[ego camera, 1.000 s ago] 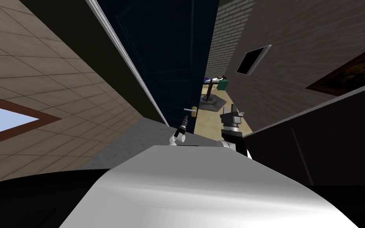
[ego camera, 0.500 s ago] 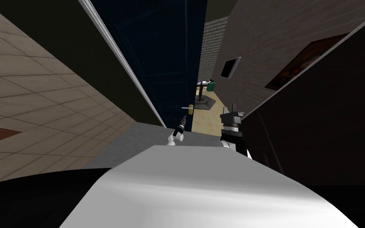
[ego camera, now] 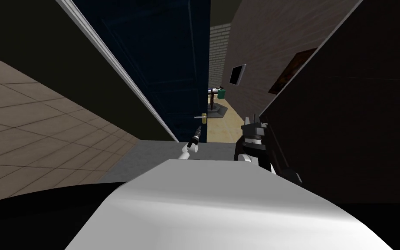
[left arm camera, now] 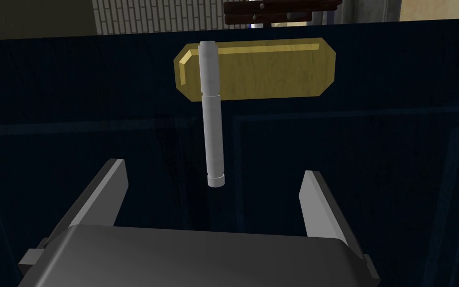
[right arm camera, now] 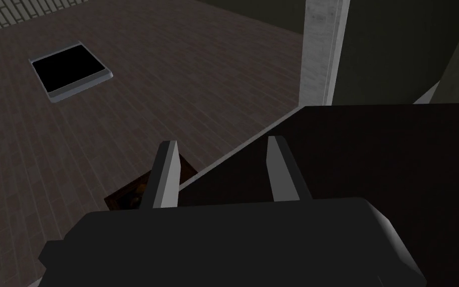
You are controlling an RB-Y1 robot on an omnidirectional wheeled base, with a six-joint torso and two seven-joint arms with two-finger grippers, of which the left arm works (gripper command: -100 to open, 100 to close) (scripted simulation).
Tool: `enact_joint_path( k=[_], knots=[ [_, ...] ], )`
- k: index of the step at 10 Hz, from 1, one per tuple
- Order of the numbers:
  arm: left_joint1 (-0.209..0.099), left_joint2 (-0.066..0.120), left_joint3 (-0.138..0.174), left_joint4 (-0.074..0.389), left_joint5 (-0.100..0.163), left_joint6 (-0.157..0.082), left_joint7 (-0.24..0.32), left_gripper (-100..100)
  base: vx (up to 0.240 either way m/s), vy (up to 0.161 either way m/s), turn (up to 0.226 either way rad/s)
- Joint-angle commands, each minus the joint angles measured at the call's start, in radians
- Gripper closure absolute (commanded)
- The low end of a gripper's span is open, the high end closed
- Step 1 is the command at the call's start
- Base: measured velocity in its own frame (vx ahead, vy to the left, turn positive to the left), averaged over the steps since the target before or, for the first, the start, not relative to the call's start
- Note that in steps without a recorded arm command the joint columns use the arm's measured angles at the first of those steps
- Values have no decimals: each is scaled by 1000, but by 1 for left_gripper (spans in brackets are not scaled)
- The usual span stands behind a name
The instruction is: Pull the door open
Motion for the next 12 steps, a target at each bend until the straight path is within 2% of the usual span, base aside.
enact_joint_path(
  k=[1,4,5,6,7,8,12],
  knots=[
    [-22,7,21,24,-7,-4,6,-100,-61,48,-247],
    [-81,23,60,100,-21,-26,29,-100,-81,34,-225],
    [-108,26,79,135,-27,-37,40,-100,-86,27,-195],
    [-121,26,88,153,-30,-42,45,-100,-74,6,-95],
    [-142,26,103,180,-35,-49,53,-100,-50,-4,-66],
    [-142,26,103,180,-35,-49,53,-100,-23,-3,-16],
    [-201,18,145,261,-50,-72,78,-100,-7,-9,4]
  ],
)
